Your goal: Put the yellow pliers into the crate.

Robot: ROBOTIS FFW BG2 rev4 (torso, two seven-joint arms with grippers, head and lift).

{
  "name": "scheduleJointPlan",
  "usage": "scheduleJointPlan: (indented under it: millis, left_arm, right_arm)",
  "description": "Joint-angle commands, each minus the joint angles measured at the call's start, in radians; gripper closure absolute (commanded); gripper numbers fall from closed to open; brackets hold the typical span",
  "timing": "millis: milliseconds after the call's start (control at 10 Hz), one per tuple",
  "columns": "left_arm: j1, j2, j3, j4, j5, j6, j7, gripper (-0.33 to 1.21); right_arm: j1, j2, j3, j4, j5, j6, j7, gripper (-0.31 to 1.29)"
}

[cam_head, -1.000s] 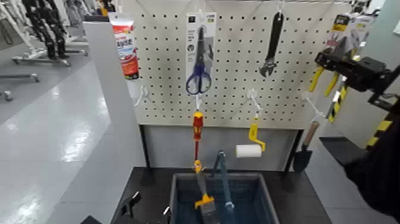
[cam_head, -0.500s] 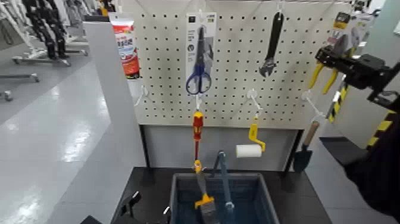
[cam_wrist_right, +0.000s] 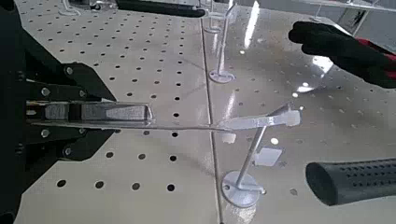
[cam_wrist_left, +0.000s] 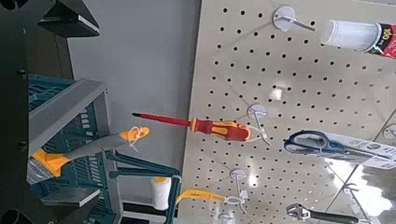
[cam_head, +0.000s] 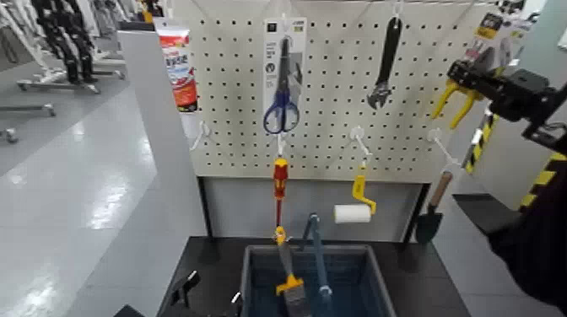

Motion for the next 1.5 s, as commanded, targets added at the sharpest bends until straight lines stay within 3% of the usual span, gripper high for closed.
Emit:
scheduleJointPlan:
  millis: [100,500,900,1200,1500]
  left_arm:
    - [0.002,0.000,0.002,0.000,0.000,-0.002,0.000,0.10]
    - [0.002,0.000,0.002,0.000,0.000,-0.002,0.000,0.10]
    - [0.003,0.000,0.002,0.000,0.000,-0.004,0.000,0.10]
    - [0.003,0.000,0.000,-0.001,0.000,-0.004,0.002,0.10]
    - [0.003,0.000,-0.002,-0.001,0.000,-0.006,0.003,0.10]
  right_arm:
    - [0.039,0.008,-0.027,-0.095,0.007,0.025,-0.018,1.11]
    - [0.099,0.024,-0.062,-0.230,0.012,0.057,-0.062,1.15]
    - [0.203,0.067,-0.045,-0.439,-0.005,0.106,-0.142,1.21]
    - [0.315,0.131,-0.019,-0.525,-0.019,0.130,-0.183,1.21]
    - [0.424,0.206,0.005,-0.528,-0.043,0.167,-0.211,1.21]
